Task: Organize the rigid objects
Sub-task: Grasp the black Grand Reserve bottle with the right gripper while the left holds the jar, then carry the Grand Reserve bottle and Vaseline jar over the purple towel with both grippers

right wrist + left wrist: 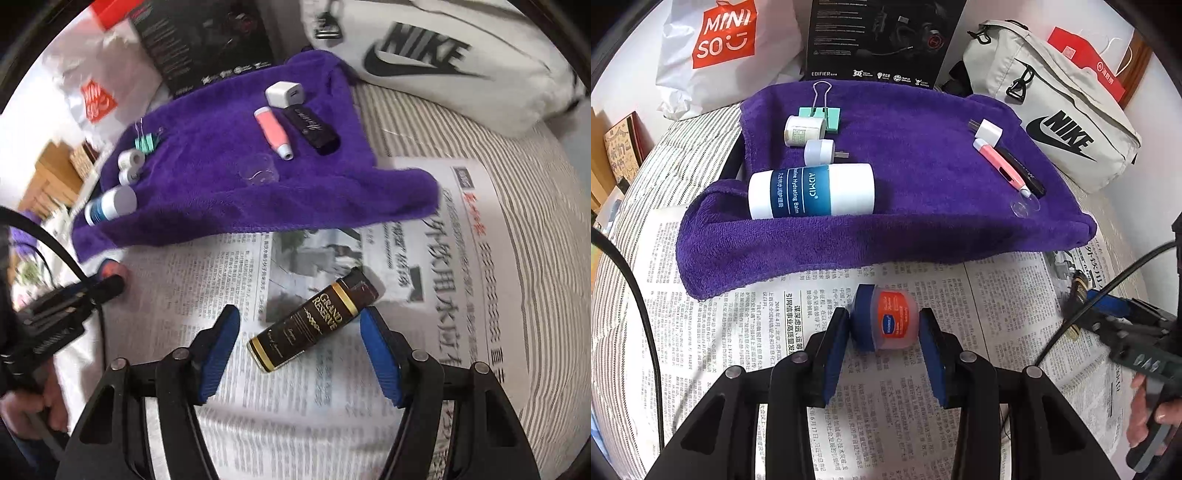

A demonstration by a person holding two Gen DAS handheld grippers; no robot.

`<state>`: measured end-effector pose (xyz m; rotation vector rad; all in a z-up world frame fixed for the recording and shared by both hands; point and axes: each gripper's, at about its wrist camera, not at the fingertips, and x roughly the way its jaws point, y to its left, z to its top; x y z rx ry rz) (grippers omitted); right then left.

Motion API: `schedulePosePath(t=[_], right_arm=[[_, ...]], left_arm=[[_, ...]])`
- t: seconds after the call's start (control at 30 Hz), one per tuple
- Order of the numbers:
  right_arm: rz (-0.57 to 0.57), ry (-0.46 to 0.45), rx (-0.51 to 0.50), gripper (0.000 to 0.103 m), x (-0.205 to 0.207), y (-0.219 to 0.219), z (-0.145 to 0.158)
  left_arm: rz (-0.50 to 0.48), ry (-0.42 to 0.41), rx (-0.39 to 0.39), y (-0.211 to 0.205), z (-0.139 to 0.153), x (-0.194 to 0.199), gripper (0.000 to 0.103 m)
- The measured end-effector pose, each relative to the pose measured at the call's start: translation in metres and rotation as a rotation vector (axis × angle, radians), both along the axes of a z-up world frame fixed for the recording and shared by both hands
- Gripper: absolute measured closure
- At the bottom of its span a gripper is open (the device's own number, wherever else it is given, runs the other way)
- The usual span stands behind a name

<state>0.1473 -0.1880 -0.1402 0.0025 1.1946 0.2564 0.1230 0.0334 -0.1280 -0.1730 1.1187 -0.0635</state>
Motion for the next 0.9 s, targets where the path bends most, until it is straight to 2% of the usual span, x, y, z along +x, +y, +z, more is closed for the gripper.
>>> schedulePosePath(t=[0.03,0.17,0.37,0.47,0.53,0.57,0.6,0.67,0.73,0.9], right_arm=[[0.026,-0.015,-0.024,0.037,-0.001,0.003,0.0],[0.101,-0.027,-0.06,0.06,-0.003,-0.003,0.0],[0.067,-0.001,-0.056,0.061,0.002,-0.028,0.001],[0.06,-0.024,-0.066,0.061,0.001,-0.025,0.0],[0.074,-0.055,-0.114,0.061,0.0,-0.015,-0.002],[0.078,-0.066,-0.125,0.064,-0.001,-0.014,-0.003],[0.082,-0.074,-0.121,0.073,-0.003,-0.012,-0.002],[0.098,-0.065,-0.102,0.078,-0.005,-0.011,-0.001],[0.111,-0.059,-0.065,0.079,-0.005,-0.015,0.002],[0.111,-0.06,-0.092,0.079,-0.003,-0.024,-0.001]], left_arm=[[0.0,0.0,-0.002,0.0,0.0,0.0,0.066],[-0.005,0.003,0.001,0.0,0.0,0.0,0.066],[-0.009,0.002,0.007,-0.001,0.0,0.0,0.066],[-0.007,0.002,0.005,-0.001,-0.001,0.0,0.066],[-0.005,0.002,0.004,-0.001,0.0,0.001,0.066],[-0.006,0.002,0.0,-0.002,0.0,0.002,0.066],[-0.006,0.0,0.0,-0.002,-0.001,0.002,0.066],[-0.01,-0.001,0.002,-0.003,-0.001,0.003,0.066],[-0.015,-0.005,0.003,-0.002,-0.001,0.004,0.066],[-0.014,-0.01,-0.024,0.001,-0.001,0.001,0.066]])
